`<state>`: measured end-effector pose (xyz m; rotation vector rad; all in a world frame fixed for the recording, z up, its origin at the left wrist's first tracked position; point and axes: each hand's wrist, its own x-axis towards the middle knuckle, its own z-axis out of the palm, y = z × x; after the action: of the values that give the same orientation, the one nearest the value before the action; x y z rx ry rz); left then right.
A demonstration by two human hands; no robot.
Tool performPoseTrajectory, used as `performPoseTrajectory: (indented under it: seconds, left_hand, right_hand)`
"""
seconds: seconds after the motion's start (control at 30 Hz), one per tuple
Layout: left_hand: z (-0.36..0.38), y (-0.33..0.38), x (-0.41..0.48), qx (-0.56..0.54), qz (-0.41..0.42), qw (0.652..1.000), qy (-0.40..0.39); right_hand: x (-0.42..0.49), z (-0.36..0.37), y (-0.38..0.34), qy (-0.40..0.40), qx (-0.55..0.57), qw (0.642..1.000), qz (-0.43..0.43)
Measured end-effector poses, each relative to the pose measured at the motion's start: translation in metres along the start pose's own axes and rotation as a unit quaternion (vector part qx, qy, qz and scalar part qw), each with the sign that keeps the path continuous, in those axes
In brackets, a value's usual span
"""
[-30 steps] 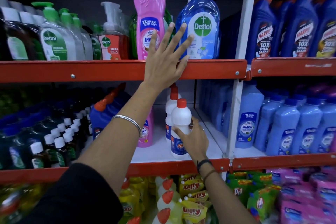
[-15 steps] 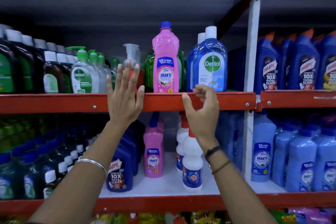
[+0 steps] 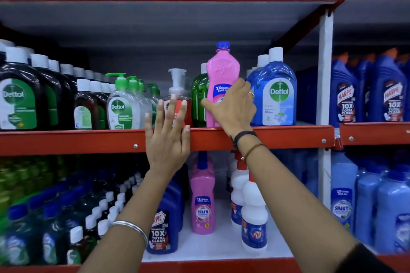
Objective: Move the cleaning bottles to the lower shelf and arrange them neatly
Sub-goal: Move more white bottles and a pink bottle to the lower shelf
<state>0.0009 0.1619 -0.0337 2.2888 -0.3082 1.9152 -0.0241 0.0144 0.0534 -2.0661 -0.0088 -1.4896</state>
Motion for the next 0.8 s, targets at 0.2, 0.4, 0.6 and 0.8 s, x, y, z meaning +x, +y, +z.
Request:
performPoseTrajectory:
  seconds: [0.2,0.4,0.6,0.8]
  left_hand:
    - [0.0,0.0,-0.001,-0.009,-0.001,1.0,-0.004]
    - [0.001,-0.001,-0.002,-0.018,0.008,1.0,-0.005]
    - [0.002,-0.002,-0.003,-0.019,0.015,1.0,-0.005]
    - [0.004,-0.006,-0.006,-0.011,0.035,0.999,-0.003]
  right_hand:
    - [-0.013,-0.026,0.013,0.077,0.132,0.988,-0.014]
    - [-0.036,-0.064,0.014,0.143,0.215,0.966,-0.008]
    - [-0.088,-0.068,0.028,0.114,0.202,0.972,0.035]
    - [-0.161,-0.038,0.056,0.057,0.19,0.977,0.079]
